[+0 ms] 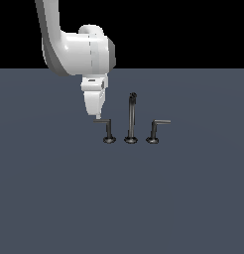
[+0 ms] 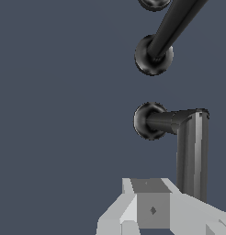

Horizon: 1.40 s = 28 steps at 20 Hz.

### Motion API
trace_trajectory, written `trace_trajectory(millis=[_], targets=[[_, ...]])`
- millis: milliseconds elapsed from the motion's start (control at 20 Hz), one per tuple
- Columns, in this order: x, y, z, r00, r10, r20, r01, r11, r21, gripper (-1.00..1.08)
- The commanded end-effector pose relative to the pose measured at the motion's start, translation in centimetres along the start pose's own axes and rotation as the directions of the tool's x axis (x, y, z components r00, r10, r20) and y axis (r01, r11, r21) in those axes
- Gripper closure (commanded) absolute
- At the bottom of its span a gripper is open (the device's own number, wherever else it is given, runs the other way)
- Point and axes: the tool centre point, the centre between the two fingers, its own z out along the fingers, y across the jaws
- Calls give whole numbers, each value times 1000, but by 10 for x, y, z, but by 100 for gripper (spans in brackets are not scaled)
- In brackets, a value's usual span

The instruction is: Turn on the faucet by rotating a designated handle.

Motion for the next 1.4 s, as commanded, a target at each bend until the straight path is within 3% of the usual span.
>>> trace_trajectory(millis=[0,600,1250,1350], targets=[[3,-7,6,1000,27,1,-27,1000,1,108],[7,-13,11,999,52,3,-52,999,0,108],[-14,25,11,999,52,3,-52,999,0,108],[-6,17,11,998,62,4,-62,998,10,108]])
